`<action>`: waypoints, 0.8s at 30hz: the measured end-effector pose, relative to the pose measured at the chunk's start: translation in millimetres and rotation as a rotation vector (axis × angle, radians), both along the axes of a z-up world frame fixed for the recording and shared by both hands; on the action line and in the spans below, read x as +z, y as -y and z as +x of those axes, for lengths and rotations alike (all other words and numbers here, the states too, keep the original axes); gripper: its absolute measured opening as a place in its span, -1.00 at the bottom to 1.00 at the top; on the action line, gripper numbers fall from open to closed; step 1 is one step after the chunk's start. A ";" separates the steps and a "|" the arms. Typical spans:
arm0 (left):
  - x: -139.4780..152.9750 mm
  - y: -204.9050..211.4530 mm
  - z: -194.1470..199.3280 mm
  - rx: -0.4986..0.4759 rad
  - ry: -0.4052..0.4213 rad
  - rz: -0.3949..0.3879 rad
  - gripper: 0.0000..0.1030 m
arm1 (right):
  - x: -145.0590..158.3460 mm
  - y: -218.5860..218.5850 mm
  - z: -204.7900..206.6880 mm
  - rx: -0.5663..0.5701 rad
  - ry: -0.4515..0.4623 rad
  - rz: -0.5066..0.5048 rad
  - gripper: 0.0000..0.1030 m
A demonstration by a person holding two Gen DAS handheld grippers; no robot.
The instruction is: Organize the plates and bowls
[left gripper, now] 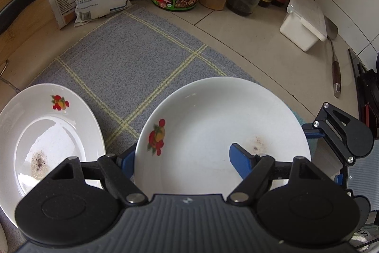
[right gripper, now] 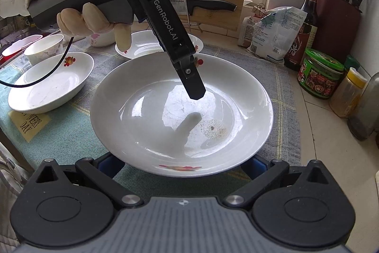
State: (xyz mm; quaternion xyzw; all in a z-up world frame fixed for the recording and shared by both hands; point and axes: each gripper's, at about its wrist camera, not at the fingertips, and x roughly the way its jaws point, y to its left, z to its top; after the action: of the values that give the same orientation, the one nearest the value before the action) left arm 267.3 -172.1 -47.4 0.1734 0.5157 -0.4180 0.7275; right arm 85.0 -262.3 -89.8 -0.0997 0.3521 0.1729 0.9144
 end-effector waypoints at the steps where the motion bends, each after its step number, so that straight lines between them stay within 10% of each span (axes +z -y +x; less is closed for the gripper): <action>1: -0.5 4.3 3.2 -0.002 0.000 0.000 0.52 | 0.2 3.2 3.7 -0.002 0.000 0.000 1.00; 24: -16.0 60.5 54.2 -0.020 0.009 -0.009 0.52 | -12.7 51.9 59.9 -0.034 -0.025 -0.005 1.00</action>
State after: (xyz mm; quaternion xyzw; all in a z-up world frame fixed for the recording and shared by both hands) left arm 321.5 -232.7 -63.4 0.1772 0.5087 -0.4267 0.7265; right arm 144.9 -314.2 -102.5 -0.0940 0.3654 0.1577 0.9126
